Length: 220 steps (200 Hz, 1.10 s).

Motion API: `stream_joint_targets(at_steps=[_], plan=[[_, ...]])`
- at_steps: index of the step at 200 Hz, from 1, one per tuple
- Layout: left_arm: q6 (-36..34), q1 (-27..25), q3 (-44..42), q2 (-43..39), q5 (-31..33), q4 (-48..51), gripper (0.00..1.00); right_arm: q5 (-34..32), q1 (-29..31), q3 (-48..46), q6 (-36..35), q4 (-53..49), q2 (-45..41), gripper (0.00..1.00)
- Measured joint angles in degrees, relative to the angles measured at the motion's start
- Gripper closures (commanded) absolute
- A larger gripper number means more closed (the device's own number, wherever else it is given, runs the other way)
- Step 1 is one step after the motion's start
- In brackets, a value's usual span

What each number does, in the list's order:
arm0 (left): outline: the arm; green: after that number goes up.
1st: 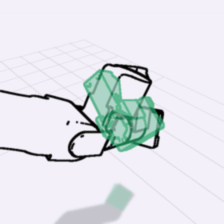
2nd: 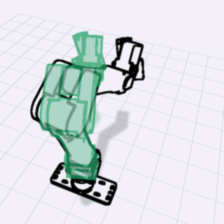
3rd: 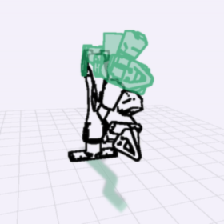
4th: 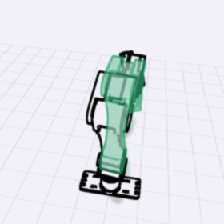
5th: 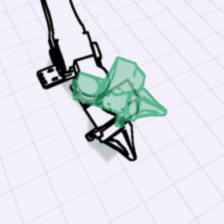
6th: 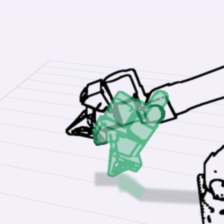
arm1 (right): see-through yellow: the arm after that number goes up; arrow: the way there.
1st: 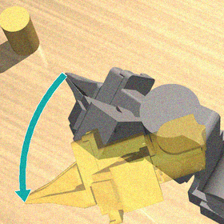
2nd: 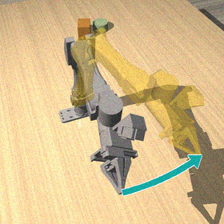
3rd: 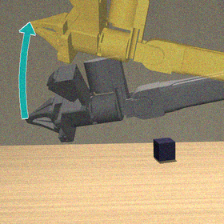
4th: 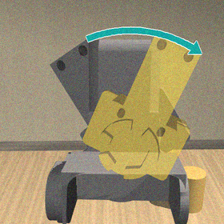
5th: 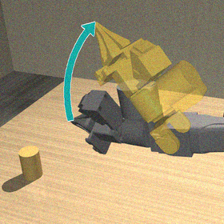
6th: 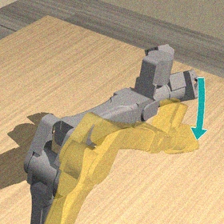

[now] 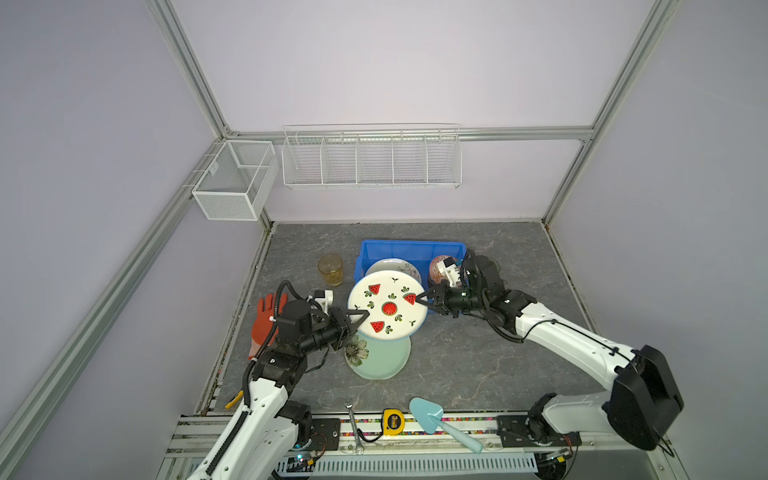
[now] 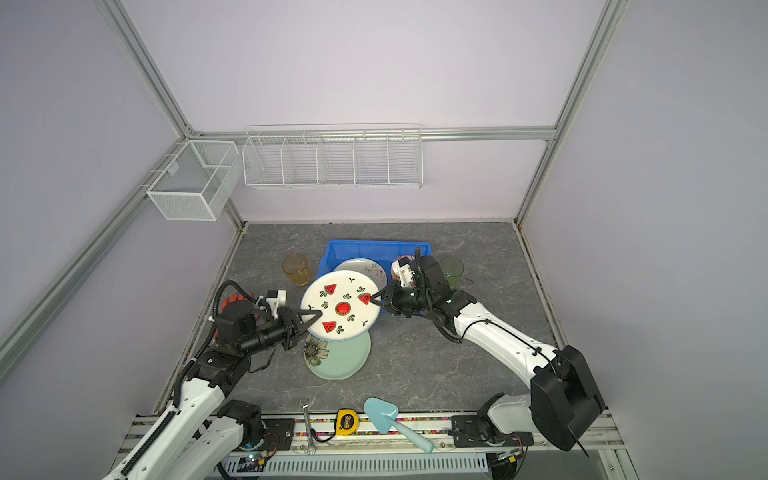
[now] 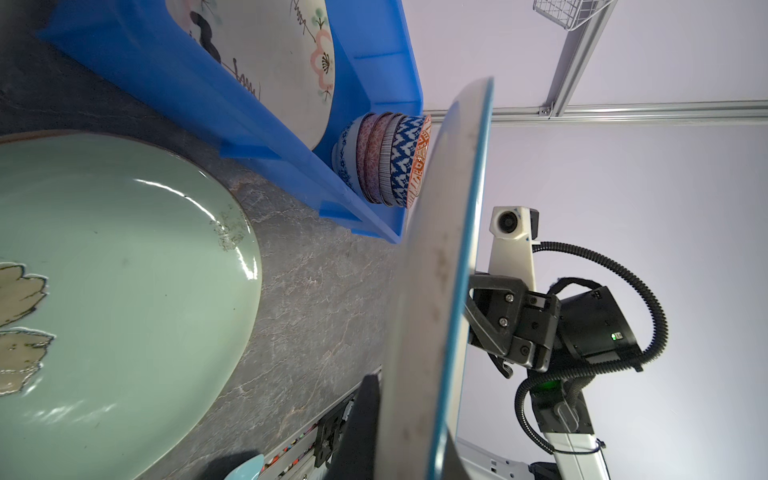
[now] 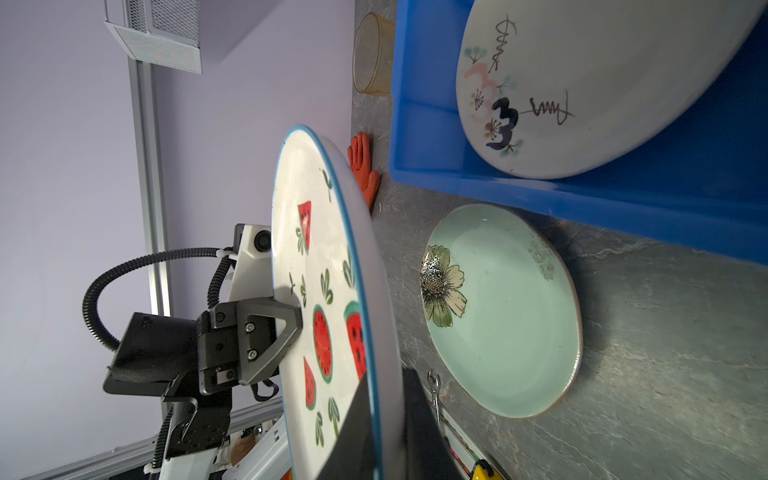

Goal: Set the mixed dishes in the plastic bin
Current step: 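Lift the upright watermelon plate with both grippers toward the bin, then carry the plate over the bin with the left gripper while the right releases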

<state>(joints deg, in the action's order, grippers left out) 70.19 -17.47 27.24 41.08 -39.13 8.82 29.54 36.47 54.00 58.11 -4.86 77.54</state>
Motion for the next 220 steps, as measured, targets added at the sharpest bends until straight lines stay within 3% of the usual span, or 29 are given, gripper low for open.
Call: stream_joint_targets(at_steps=[23, 60, 73, 141, 220], plan=[[-0.42, -0.15, 0.26, 1.95, -0.20, -0.22, 1.00, -0.76, 0.00, 0.00, -1.18, -1.68, -0.02, 0.69], [-1.51, -0.15, 1.81, 6.56, 0.66, 0.11, 1.00, -1.79, 0.00, 0.22, -3.65, -3.87, -1.07, 0.39], [-1.97, -0.15, 2.54, 7.80, 0.94, 0.17, 1.00, -2.49, -0.02, 0.33, -4.26, -4.72, -2.32, 0.33], [-6.95, -0.15, 11.34, 16.57, 3.74, 3.02, 1.00, -6.36, -1.79, 2.05, -8.48, -12.48, -10.93, 0.27], [-16.39, -0.04, 25.35, 33.97, 8.24, 4.31, 1.00, -8.28, -7.89, 2.05, -12.13, -21.22, -20.09, 0.26]])
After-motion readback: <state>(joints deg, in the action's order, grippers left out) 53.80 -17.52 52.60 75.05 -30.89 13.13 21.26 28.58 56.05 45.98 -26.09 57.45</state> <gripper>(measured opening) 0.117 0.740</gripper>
